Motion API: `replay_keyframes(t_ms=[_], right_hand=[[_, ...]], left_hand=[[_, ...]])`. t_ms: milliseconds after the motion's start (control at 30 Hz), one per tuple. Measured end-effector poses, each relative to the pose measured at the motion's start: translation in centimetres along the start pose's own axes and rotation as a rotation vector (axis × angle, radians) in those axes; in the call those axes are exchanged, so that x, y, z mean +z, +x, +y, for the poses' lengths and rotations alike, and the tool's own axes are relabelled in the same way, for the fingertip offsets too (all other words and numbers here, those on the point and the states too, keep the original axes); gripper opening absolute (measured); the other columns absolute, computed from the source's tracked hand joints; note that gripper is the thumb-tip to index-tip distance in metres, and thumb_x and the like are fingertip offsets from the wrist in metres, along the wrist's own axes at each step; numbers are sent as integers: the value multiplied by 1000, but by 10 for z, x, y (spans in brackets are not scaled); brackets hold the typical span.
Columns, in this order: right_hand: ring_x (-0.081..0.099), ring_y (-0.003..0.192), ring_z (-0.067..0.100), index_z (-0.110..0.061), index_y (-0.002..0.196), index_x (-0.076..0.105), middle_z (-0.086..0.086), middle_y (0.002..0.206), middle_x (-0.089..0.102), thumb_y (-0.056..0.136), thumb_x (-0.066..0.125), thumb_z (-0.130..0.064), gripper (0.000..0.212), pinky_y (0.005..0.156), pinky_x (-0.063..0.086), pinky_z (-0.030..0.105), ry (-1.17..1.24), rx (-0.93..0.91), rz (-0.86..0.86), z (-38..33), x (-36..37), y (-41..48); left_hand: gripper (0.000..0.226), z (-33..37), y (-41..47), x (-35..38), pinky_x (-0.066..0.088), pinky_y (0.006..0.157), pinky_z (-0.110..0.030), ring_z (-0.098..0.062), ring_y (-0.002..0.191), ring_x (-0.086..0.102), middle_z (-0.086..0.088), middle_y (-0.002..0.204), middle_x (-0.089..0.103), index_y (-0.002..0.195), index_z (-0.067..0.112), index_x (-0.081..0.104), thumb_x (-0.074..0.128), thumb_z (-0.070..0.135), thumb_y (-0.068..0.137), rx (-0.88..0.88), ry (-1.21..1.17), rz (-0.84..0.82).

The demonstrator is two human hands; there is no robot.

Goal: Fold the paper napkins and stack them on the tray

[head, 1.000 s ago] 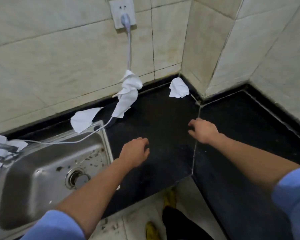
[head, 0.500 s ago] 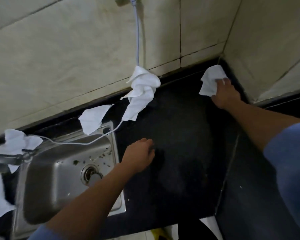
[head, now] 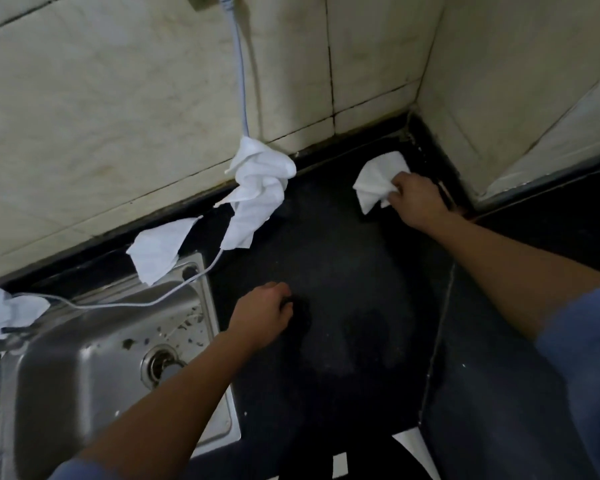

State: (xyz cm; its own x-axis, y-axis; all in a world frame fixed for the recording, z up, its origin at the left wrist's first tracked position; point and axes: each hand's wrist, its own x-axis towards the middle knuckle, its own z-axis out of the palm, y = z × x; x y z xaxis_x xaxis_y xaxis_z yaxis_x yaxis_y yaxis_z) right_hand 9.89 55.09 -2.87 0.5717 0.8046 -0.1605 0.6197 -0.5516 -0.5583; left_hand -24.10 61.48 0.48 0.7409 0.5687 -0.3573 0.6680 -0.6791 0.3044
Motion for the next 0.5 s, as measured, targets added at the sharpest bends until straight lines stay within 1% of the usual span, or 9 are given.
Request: replay_keyframes(t_ms=[33, 100, 167, 267, 367, 433, 500], right_hand=[[60, 93, 39, 4, 102, 61, 26, 100, 62, 89, 57, -13, 21, 70, 40, 33, -9, -28, 3, -9, 2, -16], [60, 95, 38, -2, 106, 62, 23, 104, 62, 86, 58, -14, 23, 79, 46, 37, -13, -73, -14, -21, 11, -53], [60, 98, 36, -6, 110, 62, 19, 109, 61, 86, 59, -16, 26, 84, 49, 39, -13, -68, -53, -27, 26, -95], [59, 103, 33, -11, 118, 60, 13, 116, 59, 90, 56, -23, 30, 86, 48, 39, -72, -19, -157, -32, 56, -162], [58, 108, 27, -17, 121, 57, 5, 119, 55, 93, 51, -27, 30, 86, 45, 36, -149, 37, -313, -26, 84, -213], [55, 112, 23, -21, 123, 56, 2, 123, 54, 92, 51, -25, 32, 87, 45, 34, -142, 61, -364, -24, 92, -230], [54, 115, 22, -25, 128, 54, -1, 131, 49, 90, 53, -24, 38, 88, 46, 33, -107, 80, -372, -25, 90, -237]], left_hand=[[18, -2, 1, -1, 49, 72, -34, -20, 87, 60, 0, 98, 61, 101, 19, 60, 53, 29, 88, 12, 5, 2], [17, -6, 3, -2, 49, 72, -35, -21, 86, 60, -1, 97, 61, 100, 19, 59, 53, 29, 88, 35, 3, 3], [17, -11, 2, -2, 50, 72, -35, -22, 86, 61, -1, 96, 62, 99, 18, 60, 54, 28, 87, 61, -3, 7], [17, -19, -2, 1, 50, 74, -36, -22, 87, 61, -1, 96, 63, 99, 18, 61, 55, 28, 86, 98, -18, -6], [17, -28, -7, 14, 50, 75, -34, -19, 88, 60, 0, 98, 62, 101, 19, 60, 54, 29, 88, 147, -19, -52], [19, -30, -11, 25, 49, 76, -32, -18, 91, 60, 0, 101, 62, 104, 20, 60, 53, 29, 89, 177, -6, -91], [21, -28, -14, 37, 48, 75, -31, -18, 91, 59, 0, 103, 62, 106, 19, 61, 53, 28, 89, 207, -12, -126]])
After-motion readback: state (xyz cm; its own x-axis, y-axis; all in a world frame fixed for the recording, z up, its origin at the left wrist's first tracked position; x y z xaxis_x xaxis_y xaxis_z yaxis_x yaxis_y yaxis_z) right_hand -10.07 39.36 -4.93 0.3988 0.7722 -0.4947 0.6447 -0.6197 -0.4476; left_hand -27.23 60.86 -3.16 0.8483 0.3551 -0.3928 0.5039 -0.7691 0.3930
